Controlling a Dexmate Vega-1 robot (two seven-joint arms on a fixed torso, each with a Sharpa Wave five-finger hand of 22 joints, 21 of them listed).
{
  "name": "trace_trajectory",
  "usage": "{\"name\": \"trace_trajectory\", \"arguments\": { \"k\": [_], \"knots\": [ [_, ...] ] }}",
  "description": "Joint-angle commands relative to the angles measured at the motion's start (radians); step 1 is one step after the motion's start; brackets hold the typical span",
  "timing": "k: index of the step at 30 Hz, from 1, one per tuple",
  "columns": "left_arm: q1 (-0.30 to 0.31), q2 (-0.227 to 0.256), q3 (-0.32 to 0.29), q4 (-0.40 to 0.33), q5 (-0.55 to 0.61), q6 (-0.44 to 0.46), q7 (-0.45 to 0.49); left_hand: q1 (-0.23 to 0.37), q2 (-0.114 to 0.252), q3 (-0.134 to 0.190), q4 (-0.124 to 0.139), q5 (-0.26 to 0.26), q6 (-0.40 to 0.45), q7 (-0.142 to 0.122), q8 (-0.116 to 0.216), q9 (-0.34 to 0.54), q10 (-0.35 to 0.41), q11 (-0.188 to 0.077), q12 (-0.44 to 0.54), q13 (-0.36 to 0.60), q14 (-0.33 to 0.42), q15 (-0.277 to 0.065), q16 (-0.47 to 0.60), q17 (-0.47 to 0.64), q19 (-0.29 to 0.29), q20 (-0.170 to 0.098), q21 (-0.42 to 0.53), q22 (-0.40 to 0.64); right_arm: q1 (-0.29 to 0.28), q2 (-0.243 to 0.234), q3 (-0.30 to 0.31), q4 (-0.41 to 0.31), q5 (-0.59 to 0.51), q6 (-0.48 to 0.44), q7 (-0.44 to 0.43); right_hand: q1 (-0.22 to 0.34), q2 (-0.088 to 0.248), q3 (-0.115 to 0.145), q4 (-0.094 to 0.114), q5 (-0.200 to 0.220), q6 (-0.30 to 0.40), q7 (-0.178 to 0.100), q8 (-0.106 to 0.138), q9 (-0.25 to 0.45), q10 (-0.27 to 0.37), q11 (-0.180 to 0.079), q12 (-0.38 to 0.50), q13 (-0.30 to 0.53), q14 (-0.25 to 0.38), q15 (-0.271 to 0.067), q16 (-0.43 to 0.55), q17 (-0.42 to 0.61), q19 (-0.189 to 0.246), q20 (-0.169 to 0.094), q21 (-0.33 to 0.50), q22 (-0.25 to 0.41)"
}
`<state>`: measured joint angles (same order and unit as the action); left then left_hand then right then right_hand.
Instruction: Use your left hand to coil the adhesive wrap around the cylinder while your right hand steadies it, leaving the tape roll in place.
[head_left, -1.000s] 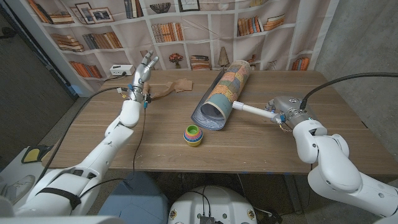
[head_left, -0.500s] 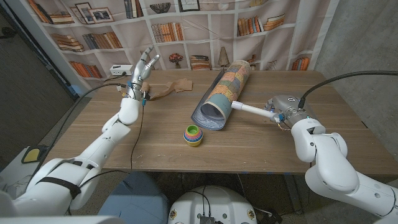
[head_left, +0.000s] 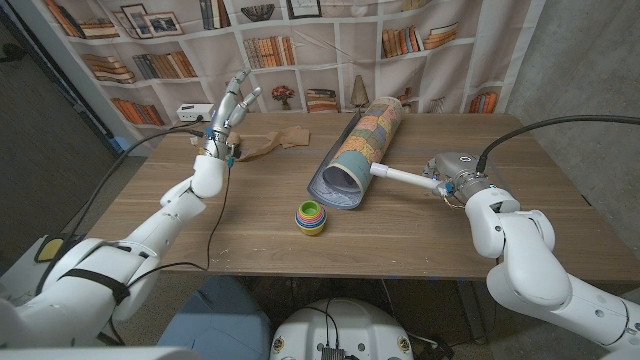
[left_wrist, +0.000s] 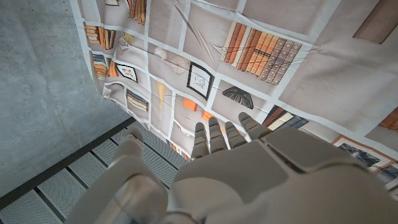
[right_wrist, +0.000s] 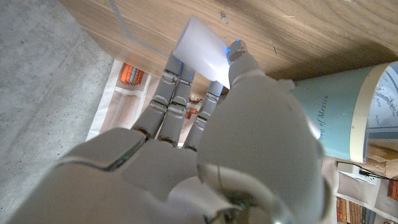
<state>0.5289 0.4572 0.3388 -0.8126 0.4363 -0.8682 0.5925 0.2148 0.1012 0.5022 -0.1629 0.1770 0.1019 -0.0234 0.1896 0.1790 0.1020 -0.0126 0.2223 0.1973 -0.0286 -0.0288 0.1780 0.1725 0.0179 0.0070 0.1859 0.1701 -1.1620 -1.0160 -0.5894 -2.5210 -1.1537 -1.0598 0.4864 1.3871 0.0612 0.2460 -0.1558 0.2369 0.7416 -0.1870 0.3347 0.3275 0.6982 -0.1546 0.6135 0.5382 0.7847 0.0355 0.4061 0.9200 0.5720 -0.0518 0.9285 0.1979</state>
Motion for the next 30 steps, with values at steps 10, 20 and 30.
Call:
{"name": "trace_trajectory", "arguments": {
  "k": [10,20,30],
  "knots": [
    [-0.060,0.008,0.052,0.051,0.134,0.011,0.143,0.022,0.001,0.013,0.001,-0.002,0.009,-0.003,0.003,0.003,0.009,-0.004,0.005,0.005,0.007,-0.008,0.004,0.000,0.007,0.002,0.006,0.003,-0.027,0.021,0.041,0.014,-0.012,0.024,0.019,0.035,0.042,0.015,0.000,0.005,0.011,0.003,-0.006,0.003,0.057,-0.048,-0.004,0.005,0.139,-0.276,-0.012,0.010,-0.009,-0.107,0.018,0.002],
    [-0.082,0.019,0.067,0.056,0.169,0.047,0.154,0.028,-0.002,0.014,0.001,-0.004,0.021,0.002,0.007,0.003,0.010,0.003,0.005,0.005,0.006,-0.004,0.003,0.000,0.007,-0.001,0.006,0.003,-0.033,0.022,0.046,0.015,-0.013,0.026,0.025,0.034,0.041,0.016,0.000,0.006,0.013,0.003,-0.009,0.004,0.058,-0.048,-0.006,0.005,0.141,-0.276,-0.019,0.016,-0.014,-0.108,0.030,-0.001],
    [-0.082,0.036,0.064,0.007,0.191,0.135,0.122,0.032,-0.007,0.012,0.001,-0.005,0.019,0.007,0.004,0.003,0.004,0.006,0.002,0.005,0.000,-0.003,0.001,0.000,0.000,-0.001,0.004,0.003,-0.036,0.024,0.046,0.015,-0.021,0.027,0.032,0.033,0.041,0.017,0.000,0.006,0.014,0.002,-0.013,0.005,0.057,-0.047,-0.009,0.008,0.144,-0.276,-0.027,0.023,-0.020,-0.109,0.043,-0.003]
  ]
}}
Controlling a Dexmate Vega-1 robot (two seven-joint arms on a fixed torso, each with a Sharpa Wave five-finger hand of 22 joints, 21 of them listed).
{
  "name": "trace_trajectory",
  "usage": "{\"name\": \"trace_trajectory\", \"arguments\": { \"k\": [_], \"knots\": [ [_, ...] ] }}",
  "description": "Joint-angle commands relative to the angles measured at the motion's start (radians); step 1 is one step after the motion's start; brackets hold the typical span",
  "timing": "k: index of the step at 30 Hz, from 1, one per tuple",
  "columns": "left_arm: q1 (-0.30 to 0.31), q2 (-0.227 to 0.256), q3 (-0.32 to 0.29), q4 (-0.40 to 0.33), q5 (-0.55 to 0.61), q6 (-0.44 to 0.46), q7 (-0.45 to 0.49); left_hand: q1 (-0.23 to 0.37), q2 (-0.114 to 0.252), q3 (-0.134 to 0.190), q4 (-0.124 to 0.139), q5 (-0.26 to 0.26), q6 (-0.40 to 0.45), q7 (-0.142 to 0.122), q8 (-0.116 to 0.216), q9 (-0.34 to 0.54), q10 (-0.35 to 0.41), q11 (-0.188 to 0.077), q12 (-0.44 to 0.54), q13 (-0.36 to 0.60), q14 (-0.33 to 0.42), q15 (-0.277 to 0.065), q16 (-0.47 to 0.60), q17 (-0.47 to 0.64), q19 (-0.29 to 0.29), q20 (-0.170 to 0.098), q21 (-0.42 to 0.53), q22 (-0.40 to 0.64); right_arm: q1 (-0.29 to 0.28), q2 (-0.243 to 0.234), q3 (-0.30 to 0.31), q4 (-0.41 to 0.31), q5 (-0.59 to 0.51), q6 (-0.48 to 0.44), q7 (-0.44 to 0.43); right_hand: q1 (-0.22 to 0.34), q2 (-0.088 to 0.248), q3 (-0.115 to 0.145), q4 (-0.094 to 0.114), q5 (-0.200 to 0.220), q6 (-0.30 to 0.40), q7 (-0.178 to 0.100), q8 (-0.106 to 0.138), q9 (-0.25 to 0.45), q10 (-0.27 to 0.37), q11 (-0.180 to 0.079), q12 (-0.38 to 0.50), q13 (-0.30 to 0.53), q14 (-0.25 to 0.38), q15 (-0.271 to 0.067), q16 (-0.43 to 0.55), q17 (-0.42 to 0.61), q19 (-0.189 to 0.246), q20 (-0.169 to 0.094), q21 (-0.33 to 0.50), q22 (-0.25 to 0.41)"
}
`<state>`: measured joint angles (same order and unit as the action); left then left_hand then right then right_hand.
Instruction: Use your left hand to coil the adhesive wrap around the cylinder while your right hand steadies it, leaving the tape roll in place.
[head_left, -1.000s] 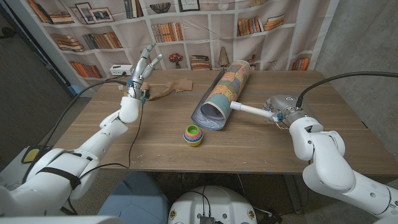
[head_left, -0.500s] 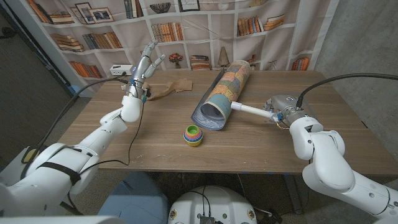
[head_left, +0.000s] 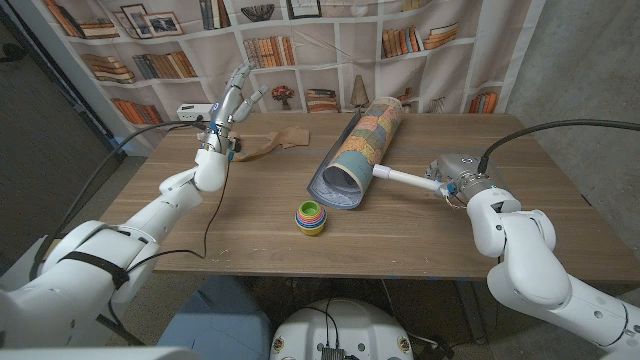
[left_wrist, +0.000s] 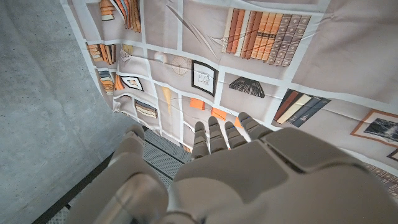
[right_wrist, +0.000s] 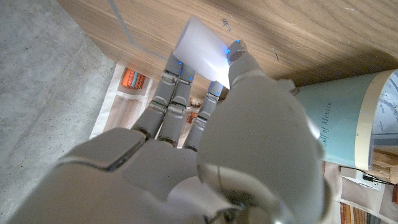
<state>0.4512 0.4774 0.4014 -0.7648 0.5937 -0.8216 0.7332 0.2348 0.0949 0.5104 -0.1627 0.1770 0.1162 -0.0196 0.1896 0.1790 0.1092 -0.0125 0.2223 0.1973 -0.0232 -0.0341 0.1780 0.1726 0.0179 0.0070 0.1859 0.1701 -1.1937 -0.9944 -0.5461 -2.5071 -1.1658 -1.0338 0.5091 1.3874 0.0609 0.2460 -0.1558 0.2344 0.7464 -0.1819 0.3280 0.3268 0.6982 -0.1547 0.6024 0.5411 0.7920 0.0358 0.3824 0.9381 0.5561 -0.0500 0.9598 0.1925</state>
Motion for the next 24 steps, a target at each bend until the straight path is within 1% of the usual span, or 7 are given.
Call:
{"name": "trace_trajectory", "arguments": {
  "k": [1,9,13,14,16,22,24],
  "knots": [
    [-0.004,0.017,0.001,-0.044,0.034,0.095,-0.023,0.013,-0.001,0.003,0.001,-0.005,0.005,0.004,0.004,0.003,-0.003,0.005,0.002,0.005,-0.007,0.002,0.000,0.000,-0.001,-0.002,0.003,0.003,-0.005,0.003,0.002,0.001,-0.011,0.000,0.011,0.032,0.041,0.017,0.000,0.008,0.009,-0.003,-0.006,0.006,0.057,-0.047,0.002,0.005,0.137,-0.276,-0.004,0.006,-0.005,-0.111,0.013,0.002],
    [0.002,0.027,-0.002,-0.059,0.042,0.120,-0.032,0.019,-0.002,0.004,0.001,-0.004,0.003,0.011,0.002,0.003,-0.005,0.013,0.001,0.005,-0.013,0.002,-0.001,0.000,-0.001,-0.016,0.003,0.003,-0.008,0.011,0.000,0.001,-0.024,0.002,0.018,0.032,0.040,0.019,0.000,0.009,0.010,-0.002,-0.009,0.007,0.059,-0.048,0.000,0.006,0.140,-0.276,-0.010,0.011,-0.009,-0.111,0.023,0.001],
    [0.011,0.031,-0.006,-0.076,0.046,0.140,-0.035,0.023,-0.002,0.004,0.001,-0.003,0.005,0.010,0.002,0.003,-0.004,0.010,0.001,0.005,-0.010,0.009,0.001,0.000,-0.004,-0.008,0.003,0.003,-0.006,0.016,-0.001,0.003,-0.031,0.006,0.025,0.032,0.039,0.019,-0.001,0.009,0.010,-0.003,-0.011,0.008,0.058,-0.048,-0.002,0.007,0.140,-0.276,-0.014,0.014,-0.011,-0.111,0.028,0.000],
    [0.012,0.031,-0.007,-0.077,0.046,0.142,-0.034,0.027,-0.004,0.004,0.001,-0.003,0.011,0.008,0.004,0.003,0.001,-0.005,0.003,0.005,0.001,0.027,0.005,0.000,-0.001,0.006,0.004,0.003,-0.006,0.017,-0.002,0.003,-0.034,0.008,0.027,0.032,0.039,0.019,-0.001,0.009,0.011,-0.002,-0.011,0.008,0.058,-0.048,-0.002,0.007,0.140,-0.276,-0.015,0.015,-0.012,-0.111,0.030,0.000],
    [0.015,0.033,-0.009,-0.083,0.049,0.154,-0.035,0.030,-0.005,0.004,0.001,-0.002,0.018,0.007,0.006,0.003,0.008,-0.009,0.006,0.006,0.006,0.034,0.007,0.000,0.001,0.010,0.005,0.003,-0.003,0.021,-0.002,0.005,-0.038,0.010,0.033,0.032,0.038,0.020,-0.001,0.009,0.012,-0.002,-0.011,0.008,0.058,-0.048,-0.003,0.007,0.141,-0.276,-0.017,0.016,-0.012,-0.111,0.032,-0.001],
    [0.007,0.035,-0.009,-0.070,0.049,0.162,-0.045,0.038,-0.005,0.006,-0.001,-0.001,0.022,0.006,0.006,0.003,0.010,0.008,0.006,0.006,0.018,0.028,0.010,0.001,0.010,0.012,0.008,0.002,0.003,0.030,-0.003,0.009,-0.052,0.017,0.050,0.031,0.038,0.021,-0.001,0.009,0.012,-0.001,-0.014,0.009,0.060,-0.048,-0.004,0.009,0.144,-0.276,-0.021,0.020,-0.015,-0.112,0.040,-0.002],
    [0.001,0.035,-0.005,-0.060,0.053,0.157,-0.043,0.047,-0.005,0.008,-0.002,0.001,0.026,0.010,0.006,0.003,0.022,0.011,0.010,0.006,0.036,0.011,0.014,0.000,0.020,-0.006,0.011,0.002,0.003,0.033,-0.001,0.010,-0.055,0.020,0.053,0.031,0.038,0.021,-0.001,0.009,0.012,-0.001,-0.014,0.009,0.060,-0.048,-0.004,0.009,0.145,-0.276,-0.022,0.021,-0.015,-0.112,0.041,-0.002]
  ]
}}
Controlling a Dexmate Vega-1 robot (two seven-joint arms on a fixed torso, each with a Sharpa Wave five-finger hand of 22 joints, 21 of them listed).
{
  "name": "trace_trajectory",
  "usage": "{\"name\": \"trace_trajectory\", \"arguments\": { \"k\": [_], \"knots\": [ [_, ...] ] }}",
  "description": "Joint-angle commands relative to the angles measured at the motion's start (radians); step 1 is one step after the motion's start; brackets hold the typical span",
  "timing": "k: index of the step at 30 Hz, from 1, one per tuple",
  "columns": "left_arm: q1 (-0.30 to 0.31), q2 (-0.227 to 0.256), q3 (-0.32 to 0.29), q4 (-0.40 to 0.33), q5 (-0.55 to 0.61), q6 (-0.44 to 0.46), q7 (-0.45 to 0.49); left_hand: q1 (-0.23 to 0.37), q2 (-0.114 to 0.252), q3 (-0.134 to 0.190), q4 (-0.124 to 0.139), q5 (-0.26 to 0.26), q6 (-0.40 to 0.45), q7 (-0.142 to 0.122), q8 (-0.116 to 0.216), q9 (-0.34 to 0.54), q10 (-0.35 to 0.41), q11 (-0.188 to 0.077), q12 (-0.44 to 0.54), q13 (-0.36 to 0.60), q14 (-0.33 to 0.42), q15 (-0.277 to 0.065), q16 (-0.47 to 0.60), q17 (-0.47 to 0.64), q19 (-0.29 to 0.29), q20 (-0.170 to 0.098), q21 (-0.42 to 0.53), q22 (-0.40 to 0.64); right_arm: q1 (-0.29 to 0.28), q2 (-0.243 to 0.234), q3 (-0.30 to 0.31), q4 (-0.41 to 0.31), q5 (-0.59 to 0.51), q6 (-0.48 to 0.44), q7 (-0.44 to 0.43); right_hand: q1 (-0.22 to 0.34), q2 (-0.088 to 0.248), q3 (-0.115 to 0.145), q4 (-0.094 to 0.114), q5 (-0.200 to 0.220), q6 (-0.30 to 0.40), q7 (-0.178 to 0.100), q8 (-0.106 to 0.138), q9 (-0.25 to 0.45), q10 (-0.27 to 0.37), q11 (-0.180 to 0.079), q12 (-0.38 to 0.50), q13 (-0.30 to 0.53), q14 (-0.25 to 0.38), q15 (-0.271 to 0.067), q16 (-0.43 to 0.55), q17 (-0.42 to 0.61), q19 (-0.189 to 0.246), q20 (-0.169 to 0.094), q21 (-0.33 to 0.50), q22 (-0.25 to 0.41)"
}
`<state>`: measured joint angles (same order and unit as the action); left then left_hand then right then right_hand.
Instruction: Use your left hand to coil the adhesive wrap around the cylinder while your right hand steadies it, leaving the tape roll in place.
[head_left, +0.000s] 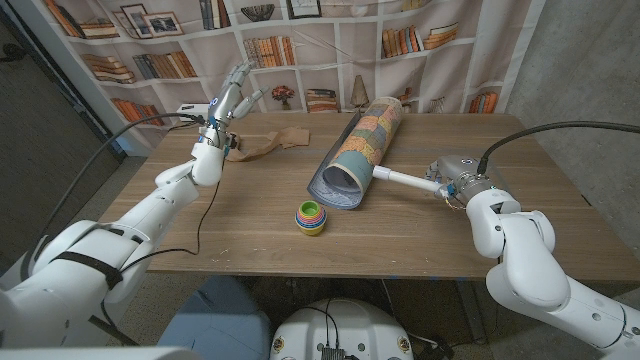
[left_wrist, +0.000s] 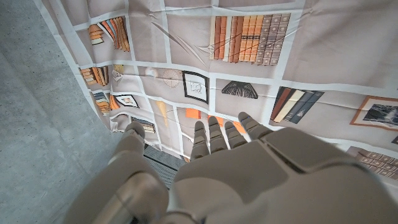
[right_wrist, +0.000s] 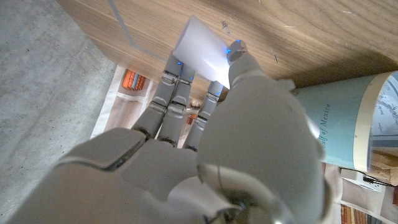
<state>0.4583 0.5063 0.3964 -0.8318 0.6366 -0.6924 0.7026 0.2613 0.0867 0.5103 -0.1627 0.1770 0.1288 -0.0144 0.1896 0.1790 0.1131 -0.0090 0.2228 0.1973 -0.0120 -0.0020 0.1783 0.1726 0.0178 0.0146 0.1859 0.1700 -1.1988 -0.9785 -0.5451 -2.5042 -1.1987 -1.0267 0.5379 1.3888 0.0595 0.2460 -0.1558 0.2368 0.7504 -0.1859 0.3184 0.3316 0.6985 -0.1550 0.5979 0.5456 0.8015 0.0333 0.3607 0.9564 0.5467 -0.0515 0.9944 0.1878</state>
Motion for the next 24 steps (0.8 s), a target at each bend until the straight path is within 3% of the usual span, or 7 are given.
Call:
{"name": "trace_trajectory", "arguments": {
  "k": [1,6,12,24],
  "knots": [
    [-0.005,0.006,0.000,0.004,0.013,0.035,-0.011,0.023,0.003,0.009,-0.003,0.001,0.015,0.007,0.006,0.003,0.020,0.008,0.010,0.006,0.027,-0.025,0.014,0.000,0.024,-0.015,0.012,0.002,0.010,0.019,-0.003,0.008,-0.026,0.014,0.029,0.030,0.039,0.021,-0.001,0.006,0.009,0.002,-0.004,0.005,0.060,-0.048,0.000,0.004,0.135,-0.274,0.000,0.003,-0.006,-0.111,0.007,0.003],
    [-0.015,0.006,0.007,0.021,0.020,0.031,-0.010,0.029,0.004,0.011,-0.004,0.002,0.019,0.008,0.007,0.003,0.026,0.004,0.012,0.006,0.033,-0.029,0.014,0.000,0.024,-0.010,0.011,0.002,0.010,0.026,0.003,0.011,-0.030,0.022,0.037,0.030,0.039,0.021,-0.001,0.006,0.008,0.002,-0.006,0.005,0.062,-0.048,0.000,0.004,0.136,-0.274,-0.003,0.005,-0.008,-0.111,0.011,0.002],
    [-0.023,0.007,0.012,0.028,0.028,0.035,-0.007,0.037,0.004,0.013,-0.005,0.003,0.021,0.008,0.006,0.003,0.029,0.004,0.012,0.006,0.036,-0.030,0.013,0.000,0.032,-0.024,0.012,0.002,0.007,0.032,0.009,0.013,-0.036,0.030,0.042,0.030,0.039,0.023,-0.001,0.006,0.011,0.001,-0.007,0.006,0.064,-0.048,-0.002,0.005,0.140,-0.274,-0.007,0.009,-0.009,-0.110,0.018,0.001],
    [-0.042,0.007,0.020,0.061,0.037,0.048,-0.003,0.044,0.000,0.012,-0.005,0.003,0.020,0.007,0.005,0.003,0.028,0.004,0.011,0.007,0.035,-0.028,0.009,0.000,0.029,-0.012,0.009,0.002,-0.014,0.035,0.026,0.006,-0.044,0.038,0.040,0.029,0.036,0.024,-0.001,0.006,0.015,0.001,-0.010,0.008,0.068,-0.048,-0.005,0.004,0.144,-0.274,-0.014,0.016,-0.013,-0.110,0.030,-0.001]
  ]
}}
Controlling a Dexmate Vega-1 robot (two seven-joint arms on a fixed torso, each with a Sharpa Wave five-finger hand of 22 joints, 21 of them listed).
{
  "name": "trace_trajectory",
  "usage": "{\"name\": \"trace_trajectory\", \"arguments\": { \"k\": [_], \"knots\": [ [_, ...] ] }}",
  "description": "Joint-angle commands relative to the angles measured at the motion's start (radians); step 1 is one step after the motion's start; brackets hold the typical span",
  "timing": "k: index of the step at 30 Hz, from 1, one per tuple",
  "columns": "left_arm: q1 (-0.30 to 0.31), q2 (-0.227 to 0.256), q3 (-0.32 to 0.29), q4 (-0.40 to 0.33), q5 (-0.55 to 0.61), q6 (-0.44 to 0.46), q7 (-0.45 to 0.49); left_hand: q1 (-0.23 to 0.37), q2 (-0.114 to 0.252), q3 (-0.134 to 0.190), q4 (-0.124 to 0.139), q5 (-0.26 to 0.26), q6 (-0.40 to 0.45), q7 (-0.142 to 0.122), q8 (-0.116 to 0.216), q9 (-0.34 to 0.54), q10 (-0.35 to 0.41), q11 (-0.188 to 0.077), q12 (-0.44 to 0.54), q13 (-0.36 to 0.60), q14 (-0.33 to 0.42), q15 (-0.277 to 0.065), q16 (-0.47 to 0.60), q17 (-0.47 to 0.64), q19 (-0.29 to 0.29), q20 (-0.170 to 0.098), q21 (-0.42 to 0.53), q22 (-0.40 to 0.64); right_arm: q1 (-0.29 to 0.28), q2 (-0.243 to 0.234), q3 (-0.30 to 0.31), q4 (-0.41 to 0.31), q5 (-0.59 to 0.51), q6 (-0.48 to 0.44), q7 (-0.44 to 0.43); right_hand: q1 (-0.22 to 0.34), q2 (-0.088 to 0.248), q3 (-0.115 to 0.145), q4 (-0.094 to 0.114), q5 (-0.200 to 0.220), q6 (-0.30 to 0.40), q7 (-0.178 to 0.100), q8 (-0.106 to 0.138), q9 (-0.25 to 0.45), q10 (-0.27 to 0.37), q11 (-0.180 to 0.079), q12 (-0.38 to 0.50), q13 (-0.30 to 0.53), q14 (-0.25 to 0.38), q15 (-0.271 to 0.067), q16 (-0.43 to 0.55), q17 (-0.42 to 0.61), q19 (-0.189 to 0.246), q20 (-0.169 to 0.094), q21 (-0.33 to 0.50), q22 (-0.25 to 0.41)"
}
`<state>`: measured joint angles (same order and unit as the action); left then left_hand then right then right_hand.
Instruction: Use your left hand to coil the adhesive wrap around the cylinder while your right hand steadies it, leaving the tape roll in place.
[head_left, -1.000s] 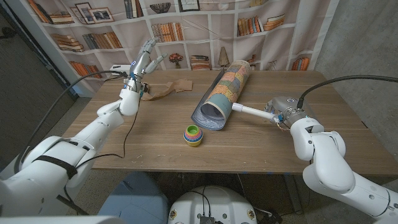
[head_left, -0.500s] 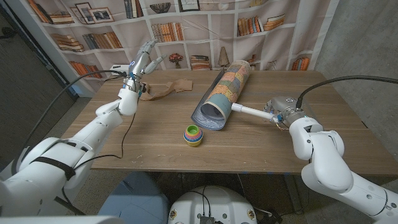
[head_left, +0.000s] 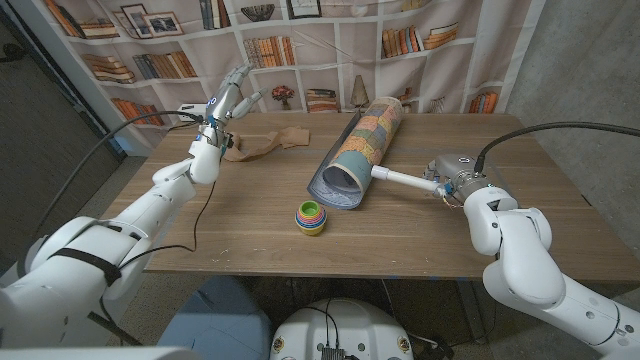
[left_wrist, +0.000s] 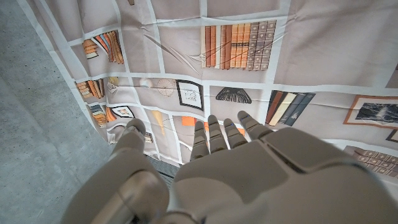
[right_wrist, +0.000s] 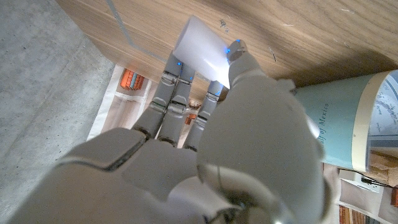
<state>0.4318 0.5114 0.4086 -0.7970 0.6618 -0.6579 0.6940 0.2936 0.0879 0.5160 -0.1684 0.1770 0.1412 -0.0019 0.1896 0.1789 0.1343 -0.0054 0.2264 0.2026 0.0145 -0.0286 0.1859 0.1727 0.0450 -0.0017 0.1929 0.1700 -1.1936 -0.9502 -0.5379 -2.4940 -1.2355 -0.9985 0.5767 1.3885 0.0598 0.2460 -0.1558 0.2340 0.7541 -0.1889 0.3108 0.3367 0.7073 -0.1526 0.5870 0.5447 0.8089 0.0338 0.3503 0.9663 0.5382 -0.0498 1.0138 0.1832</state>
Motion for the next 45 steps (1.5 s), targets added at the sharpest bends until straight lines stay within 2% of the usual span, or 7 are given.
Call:
{"name": "trace_trajectory", "arguments": {
  "k": [1,15,17,19,30,40,45],
  "knots": [
    [-0.015,0.003,0.008,0.026,0.012,0.016,0.004,0.012,-0.002,0.006,0.001,0.003,0.008,-0.005,0.005,0.003,0.005,0.001,0.007,0.002,0.009,-0.001,0.001,0.000,0.002,0.005,0.002,0.002,-0.021,0.007,0.020,-0.005,-0.006,0.011,-0.001,0.029,0.036,0.025,-0.001,0.009,0.012,0.004,-0.002,0.003,0.059,-0.050,0.005,0.006,0.138,-0.274,-0.005,0.007,-0.005,-0.112,0.012,0.004],
    [-0.017,-0.001,0.005,0.052,0.005,0.036,0.008,0.018,-0.006,0.004,0.002,0.002,-0.006,-0.008,-0.002,0.004,0.001,0.014,0.004,0.002,0.008,0.014,-0.001,0.000,0.000,0.011,0.000,0.002,-0.031,0.011,0.024,-0.009,-0.025,0.021,0.006,0.028,0.035,0.027,-0.001,0.008,0.013,0.003,-0.006,0.004,0.060,-0.050,0.003,0.008,0.141,-0.274,-0.013,0.014,-0.010,-0.112,0.023,0.002],
    [-0.029,-0.010,0.009,0.085,0.006,0.021,0.036,0.025,-0.012,0.000,0.005,0.002,0.000,-0.003,0.001,0.004,-0.003,0.013,0.002,0.003,0.056,0.058,0.012,0.001,0.026,0.030,0.007,0.002,-0.033,0.014,0.025,-0.009,-0.029,0.021,0.007,0.028,0.035,0.027,-0.001,0.009,0.013,0.002,-0.007,0.004,0.060,-0.050,0.002,0.008,0.141,-0.274,-0.014,0.014,-0.011,-0.112,0.025,0.002],
    [-0.035,-0.013,0.013,0.100,0.009,0.021,0.050,0.031,-0.012,0.000,0.005,0.002,0.010,0.000,0.004,0.004,-0.002,0.012,0.002,0.003,0.092,0.066,0.019,0.001,0.042,0.039,0.011,0.002,-0.036,0.018,0.027,-0.010,-0.031,0.022,0.006,0.027,0.035,0.028,-0.001,0.009,0.015,0.003,-0.007,0.005,0.062,-0.050,0.001,0.007,0.142,-0.274,-0.015,0.015,-0.012,-0.112,0.026,0.002],
    [-0.050,-0.014,0.030,0.132,0.020,0.037,0.057,0.040,-0.014,0.000,0.005,0.002,0.010,0.005,0.002,0.004,-0.001,0.014,0.001,0.004,0.089,0.033,0.010,0.000,0.039,0.033,0.005,0.002,-0.042,0.032,0.028,-0.008,-0.057,0.031,0.026,0.026,0.033,0.030,-0.001,0.008,0.016,0.003,-0.010,0.006,0.065,-0.049,-0.002,0.009,0.147,-0.274,-0.024,0.023,-0.016,-0.111,0.038,0.001],
    [-0.117,-0.027,0.072,0.251,0.030,-0.007,0.088,0.068,-0.002,0.011,0.000,0.005,0.037,-0.039,0.008,0.003,0.023,0.015,0.007,0.003,0.102,0.017,0.006,0.000,0.046,0.034,0.004,0.002,-0.049,0.050,0.035,-0.001,-0.074,0.044,0.032,0.025,0.032,0.032,-0.001,0.008,0.016,0.002,-0.014,0.008,0.064,-0.049,-0.005,0.012,0.149,-0.274,-0.030,0.027,-0.020,-0.112,0.045,0.000],
    [-0.134,-0.025,0.088,0.271,0.035,-0.005,0.089,0.077,-0.009,0.010,-0.002,0.005,0.027,-0.008,0.002,0.003,0.038,0.007,0.011,0.002,0.107,0.013,0.005,0.000,0.049,0.035,0.003,0.002,-0.058,0.057,0.040,-0.001,-0.081,0.046,0.028,0.025,0.031,0.033,-0.001,0.008,0.016,0.001,-0.016,0.008,0.063,-0.049,-0.006,0.014,0.150,-0.274,-0.033,0.030,-0.022,-0.112,0.049,-0.001]
  ]
}}
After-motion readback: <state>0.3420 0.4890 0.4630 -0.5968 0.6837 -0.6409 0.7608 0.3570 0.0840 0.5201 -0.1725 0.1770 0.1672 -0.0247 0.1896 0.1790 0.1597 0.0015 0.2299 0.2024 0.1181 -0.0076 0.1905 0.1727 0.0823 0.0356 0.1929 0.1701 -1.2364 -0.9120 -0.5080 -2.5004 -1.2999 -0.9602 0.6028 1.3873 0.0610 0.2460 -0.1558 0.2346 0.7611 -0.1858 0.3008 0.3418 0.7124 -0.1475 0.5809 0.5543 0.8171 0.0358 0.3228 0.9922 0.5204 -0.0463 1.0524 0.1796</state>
